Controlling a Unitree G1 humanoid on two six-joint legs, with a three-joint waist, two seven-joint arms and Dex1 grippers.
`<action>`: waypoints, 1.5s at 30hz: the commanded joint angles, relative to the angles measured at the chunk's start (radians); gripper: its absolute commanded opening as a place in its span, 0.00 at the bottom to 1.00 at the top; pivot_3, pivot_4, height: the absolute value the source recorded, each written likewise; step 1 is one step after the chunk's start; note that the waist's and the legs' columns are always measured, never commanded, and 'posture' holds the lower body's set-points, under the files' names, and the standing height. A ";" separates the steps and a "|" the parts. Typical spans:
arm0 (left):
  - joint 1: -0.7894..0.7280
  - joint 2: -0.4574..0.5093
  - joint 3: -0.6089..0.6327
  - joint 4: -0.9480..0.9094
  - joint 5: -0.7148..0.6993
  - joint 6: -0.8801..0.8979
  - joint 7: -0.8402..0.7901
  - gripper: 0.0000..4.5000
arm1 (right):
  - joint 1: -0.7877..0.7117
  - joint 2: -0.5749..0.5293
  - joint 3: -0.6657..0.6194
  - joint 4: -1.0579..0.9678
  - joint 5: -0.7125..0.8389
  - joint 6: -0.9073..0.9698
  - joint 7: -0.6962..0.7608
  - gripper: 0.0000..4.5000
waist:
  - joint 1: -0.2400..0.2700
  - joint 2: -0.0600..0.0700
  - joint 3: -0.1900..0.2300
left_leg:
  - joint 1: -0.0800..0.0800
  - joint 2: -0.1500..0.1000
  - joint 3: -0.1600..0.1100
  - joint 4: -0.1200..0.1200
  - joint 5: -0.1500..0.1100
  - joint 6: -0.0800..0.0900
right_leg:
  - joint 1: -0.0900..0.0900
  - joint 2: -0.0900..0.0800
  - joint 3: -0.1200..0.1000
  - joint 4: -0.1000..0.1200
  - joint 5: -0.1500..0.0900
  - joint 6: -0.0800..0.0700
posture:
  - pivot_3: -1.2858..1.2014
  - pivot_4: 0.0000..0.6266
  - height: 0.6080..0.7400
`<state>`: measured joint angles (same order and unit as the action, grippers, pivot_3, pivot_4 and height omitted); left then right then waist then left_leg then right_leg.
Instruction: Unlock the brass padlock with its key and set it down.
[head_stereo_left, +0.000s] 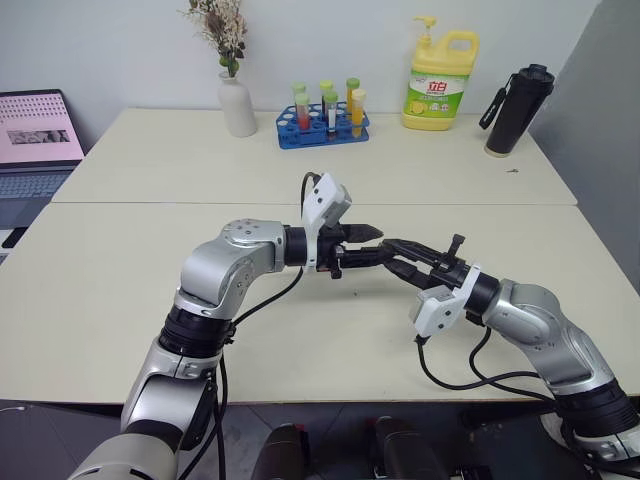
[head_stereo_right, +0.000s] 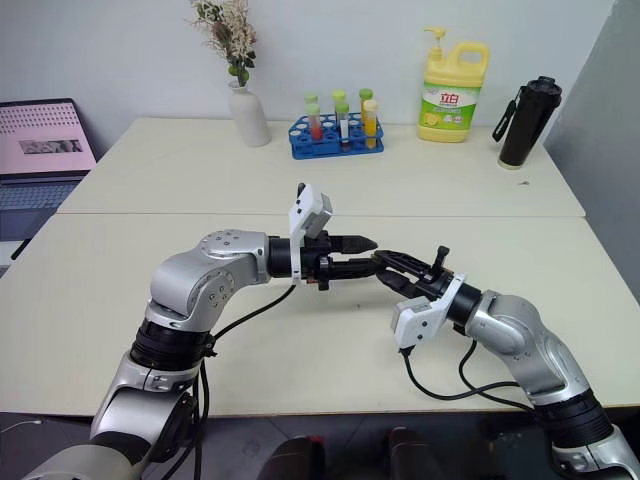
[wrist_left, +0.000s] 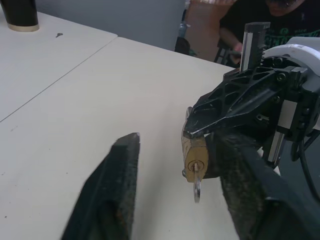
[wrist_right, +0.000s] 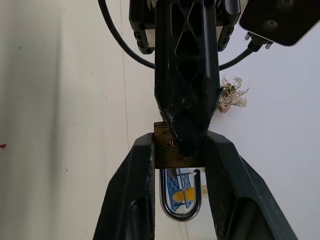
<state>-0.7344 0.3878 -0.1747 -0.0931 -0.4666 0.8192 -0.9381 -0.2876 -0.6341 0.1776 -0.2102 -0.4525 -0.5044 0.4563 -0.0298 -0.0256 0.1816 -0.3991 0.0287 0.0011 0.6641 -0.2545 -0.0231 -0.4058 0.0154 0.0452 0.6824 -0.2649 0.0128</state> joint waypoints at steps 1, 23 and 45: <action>-0.021 0.004 -0.016 -0.019 -0.003 -0.015 -0.014 0.24 | -0.014 -0.007 -0.019 -0.023 0.017 -0.011 -0.004 0.21 | 0.001 0.000 0.000 | 0.000 0.000 0.000 0.000 0.000 0.000 | 0.000 0.000 0.000 0.000 0.000 0.000 | 0.52 0.24 1.00; -0.019 0.020 -0.013 0.005 -0.023 -0.047 -0.057 0.04 | 0.084 -0.064 -0.179 -0.109 0.291 0.168 0.092 0.67 | 0.002 0.000 0.000 | 0.000 0.000 0.000 0.000 0.000 0.000 | 0.000 -0.001 0.000 0.000 0.000 0.000 | 0.52 0.24 1.00; -0.042 0.031 -0.028 -0.009 -0.036 -0.100 -0.193 0.04 | 0.082 -0.164 -0.235 -0.484 1.024 1.021 0.303 0.00 | 0.001 0.000 0.000 | -0.001 0.000 -0.001 0.000 0.000 0.000 | 0.001 0.000 -0.001 -0.001 -0.001 0.002 | 0.52 0.24 1.00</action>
<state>-0.7654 0.4099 -0.2074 -0.0523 -0.4827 0.7326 -1.1169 -0.1878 -0.8030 -0.0533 -0.6775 0.5512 0.5098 0.7628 -0.0289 -0.0256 0.1817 -0.3997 0.0285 -0.0001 0.6641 -0.2547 -0.0228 -0.4052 0.0156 0.0443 0.6814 -0.2659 0.0145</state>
